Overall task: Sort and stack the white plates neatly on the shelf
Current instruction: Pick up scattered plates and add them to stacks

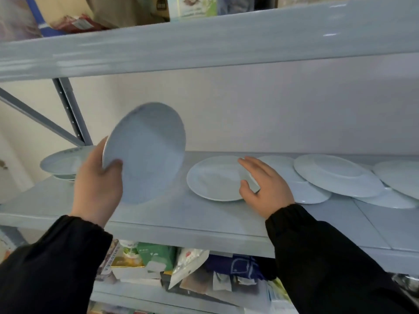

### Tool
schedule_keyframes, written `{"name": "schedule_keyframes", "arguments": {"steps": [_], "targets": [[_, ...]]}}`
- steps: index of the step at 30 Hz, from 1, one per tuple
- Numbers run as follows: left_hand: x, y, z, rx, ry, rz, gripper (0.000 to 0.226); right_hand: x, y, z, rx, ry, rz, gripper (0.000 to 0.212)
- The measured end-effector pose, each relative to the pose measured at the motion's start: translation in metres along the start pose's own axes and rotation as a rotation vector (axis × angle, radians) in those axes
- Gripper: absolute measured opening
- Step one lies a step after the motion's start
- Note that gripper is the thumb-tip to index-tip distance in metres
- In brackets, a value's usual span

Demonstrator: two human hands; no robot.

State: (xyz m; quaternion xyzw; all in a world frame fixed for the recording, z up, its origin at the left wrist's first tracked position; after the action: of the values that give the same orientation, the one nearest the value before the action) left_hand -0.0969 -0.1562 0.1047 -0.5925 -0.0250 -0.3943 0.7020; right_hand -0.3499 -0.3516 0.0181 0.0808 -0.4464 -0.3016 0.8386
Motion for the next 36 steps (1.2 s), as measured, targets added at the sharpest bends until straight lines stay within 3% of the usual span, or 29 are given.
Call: {"name": "schedule_keyframes", "arguments": {"steps": [4, 11, 15, 19, 23, 28, 33, 36], "targets": [[0.022, 0.030, -0.048, -0.372, 0.042, 0.280, 0.039, 0.000, -0.011, 0.016, 0.023, -0.110, -0.049, 0.053], [0.033, 0.074, -0.143, -0.765, 0.281, 0.586, 0.054, -0.001, -0.027, 0.033, 0.006, -0.180, -0.062, 0.052], [0.022, 0.093, -0.169, -0.714, 0.338, 0.669, 0.045, -0.003, -0.029, 0.036, 0.022, -0.210, -0.083, 0.053], [0.015, 0.094, -0.168, -0.623, 0.330, 0.577, 0.047, -0.004, -0.027, 0.033, 0.053, -0.218, -0.072, 0.051], [0.009, 0.087, -0.168, -0.563, 0.339, 0.522, 0.035, -0.004, -0.024, 0.030, 0.057, -0.230, -0.077, 0.051], [0.016, 0.096, -0.168, -0.384, 0.427, 0.487, 0.056, -0.004, -0.025, 0.029, 0.050, -0.217, -0.080, 0.051], [0.020, 0.100, -0.166, -0.396, 0.499, 0.679, 0.029, -0.003, -0.027, 0.029, 0.064, -0.213, -0.093, 0.052], [0.019, 0.097, -0.167, -0.392, 0.495, 0.707, 0.026, -0.004, -0.027, 0.028, 0.071, -0.209, -0.099, 0.052]]}}
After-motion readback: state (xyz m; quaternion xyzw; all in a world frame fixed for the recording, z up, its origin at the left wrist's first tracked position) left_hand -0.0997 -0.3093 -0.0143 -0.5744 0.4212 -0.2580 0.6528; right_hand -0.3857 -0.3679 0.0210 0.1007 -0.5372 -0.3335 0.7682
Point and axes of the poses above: each hand's wrist, its own x-axis towards the middle knuckle, its own z-axis out of the back of the hand, y = z × x, the point moved 6 cm from there along x, towards the middle knuckle, and after that the axes turned 3 degrees about z, right-handed, at the moved point
